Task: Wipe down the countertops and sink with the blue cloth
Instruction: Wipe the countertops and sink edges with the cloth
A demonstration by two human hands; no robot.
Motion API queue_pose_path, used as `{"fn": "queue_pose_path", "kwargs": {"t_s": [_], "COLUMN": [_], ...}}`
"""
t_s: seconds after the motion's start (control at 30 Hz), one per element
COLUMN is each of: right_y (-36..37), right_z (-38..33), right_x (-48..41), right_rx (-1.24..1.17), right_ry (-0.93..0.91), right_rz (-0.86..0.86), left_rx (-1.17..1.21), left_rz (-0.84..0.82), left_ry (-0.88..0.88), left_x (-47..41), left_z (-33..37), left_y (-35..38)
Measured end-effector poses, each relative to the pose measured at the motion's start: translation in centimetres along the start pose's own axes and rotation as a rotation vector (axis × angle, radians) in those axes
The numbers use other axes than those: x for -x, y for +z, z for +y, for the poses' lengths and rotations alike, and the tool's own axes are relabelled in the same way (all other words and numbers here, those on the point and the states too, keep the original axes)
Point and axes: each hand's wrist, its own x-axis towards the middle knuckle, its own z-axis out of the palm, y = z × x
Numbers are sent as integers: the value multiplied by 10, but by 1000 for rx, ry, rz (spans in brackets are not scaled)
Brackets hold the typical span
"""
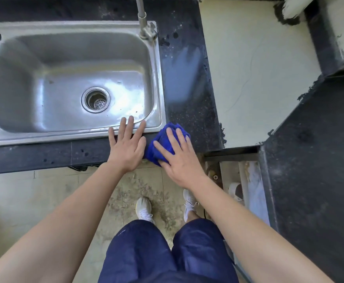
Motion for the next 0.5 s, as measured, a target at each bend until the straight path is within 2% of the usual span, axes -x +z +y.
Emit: {"fn": "queue_pose_path", "kwargs": {"t_s": [0.07, 0.17, 0.33, 0.4, 0.5], "right_y": [0, -10, -44, -48, -43], "right_z": [-4, 45, 142, 148, 135], "right_x": [-9, 4, 23, 21, 16], "right_rx": [-20, 45, 118, 112, 70], "right_ry": [-34, -135, 4, 27, 74], "right_rz": [-39, -75, -158, -194, -160], "left_rx": [3, -8, -37, -36, -38], "left_rz": [0, 0, -31, -47, -62], "left_ry": [-15, -21, -28, -41, -71], "left_x": [-3, -2, -2, -1, -2], "left_z": [2, 3, 4, 5, 8], "left_y": [0, 1, -1, -3, -6]}}
